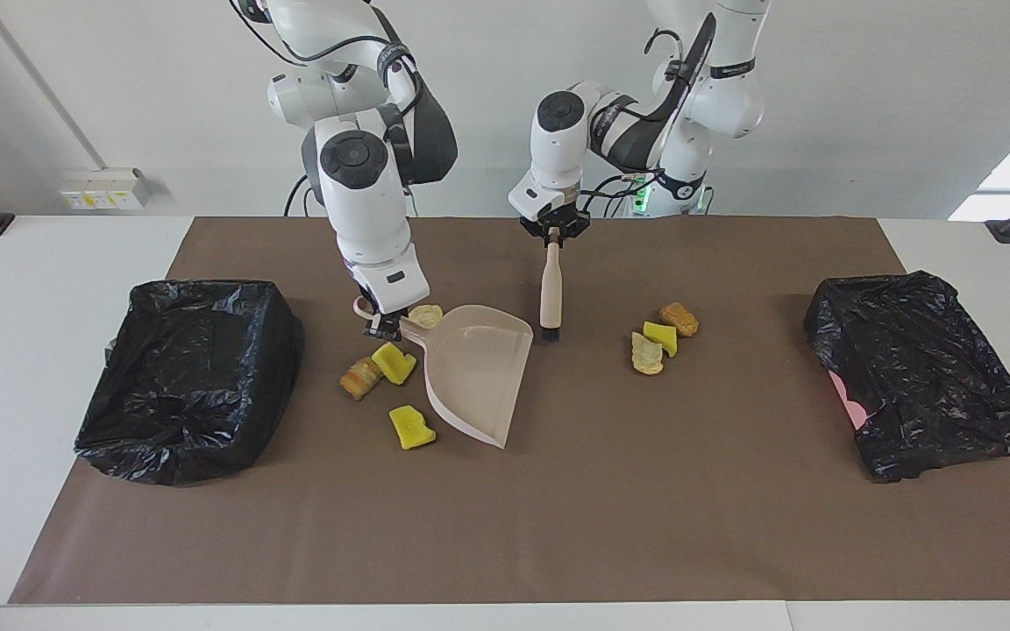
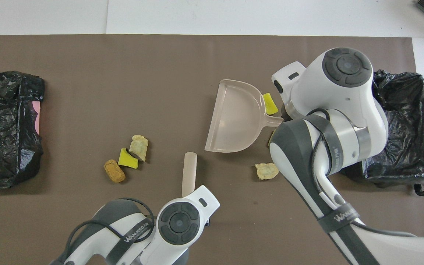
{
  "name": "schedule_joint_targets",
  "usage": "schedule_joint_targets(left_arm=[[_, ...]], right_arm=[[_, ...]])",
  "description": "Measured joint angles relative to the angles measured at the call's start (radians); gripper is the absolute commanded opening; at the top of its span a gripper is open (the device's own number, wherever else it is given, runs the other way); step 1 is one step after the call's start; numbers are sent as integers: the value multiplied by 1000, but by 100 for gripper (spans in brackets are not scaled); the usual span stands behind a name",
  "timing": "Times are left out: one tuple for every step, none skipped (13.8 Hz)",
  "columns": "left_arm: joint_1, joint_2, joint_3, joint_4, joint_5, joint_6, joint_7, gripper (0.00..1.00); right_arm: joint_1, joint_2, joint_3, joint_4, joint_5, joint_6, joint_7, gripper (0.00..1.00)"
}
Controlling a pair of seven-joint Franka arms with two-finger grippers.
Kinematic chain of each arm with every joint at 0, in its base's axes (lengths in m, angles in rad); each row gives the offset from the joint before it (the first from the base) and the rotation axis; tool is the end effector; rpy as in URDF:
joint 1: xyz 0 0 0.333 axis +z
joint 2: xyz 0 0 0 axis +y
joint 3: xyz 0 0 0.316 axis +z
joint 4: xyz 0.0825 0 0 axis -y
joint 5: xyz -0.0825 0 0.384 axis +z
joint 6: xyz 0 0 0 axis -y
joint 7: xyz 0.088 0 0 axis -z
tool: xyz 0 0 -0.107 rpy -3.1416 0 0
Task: Sweep and dump trash in bin
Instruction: 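Place the dustpan with the right gripper while the left gripper grasps the brush, then sweep the scraps toward the dustpan with the brush in the left gripper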
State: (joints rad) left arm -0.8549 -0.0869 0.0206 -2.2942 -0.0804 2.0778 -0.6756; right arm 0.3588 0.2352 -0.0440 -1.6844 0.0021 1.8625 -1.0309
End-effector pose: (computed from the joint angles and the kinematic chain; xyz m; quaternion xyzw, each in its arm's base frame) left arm 0.3235 -0.3629 0.3757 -0.9956 0.0575 0.0709 0.0191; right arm 0.5933 0.1955 0.4556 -0.7816 -0.6231 0.0281 0.0061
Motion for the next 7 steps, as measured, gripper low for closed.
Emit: schedule_joint_targets(left_arm=[[34,-5,1,12,0,-10,10,0],[72,-15,3,24,1,-32,36,0],[113,-32,5,35,1,-70,78,0],[154,-57,6,42,1,-119,127,0],[204,-87,7,45,3,-173,187,0],[256,-111,8,44,9,-213,251,0],[307,-129,10,42,24,-237,302,0]], right_arm=[[2,-3,0,-17,0,8,-38,0],[4,-5,1,-34,0,18,-61,0],[6,-7,2,-55,0,42,-73,0],[10,-13,4,-82,0,76,-79,0],[22,-24,5,-115,0,111,-81,0],[38,-37,6,-146,0,127,-81,0],[57,-50,8,-176,2,133,-81,0]])
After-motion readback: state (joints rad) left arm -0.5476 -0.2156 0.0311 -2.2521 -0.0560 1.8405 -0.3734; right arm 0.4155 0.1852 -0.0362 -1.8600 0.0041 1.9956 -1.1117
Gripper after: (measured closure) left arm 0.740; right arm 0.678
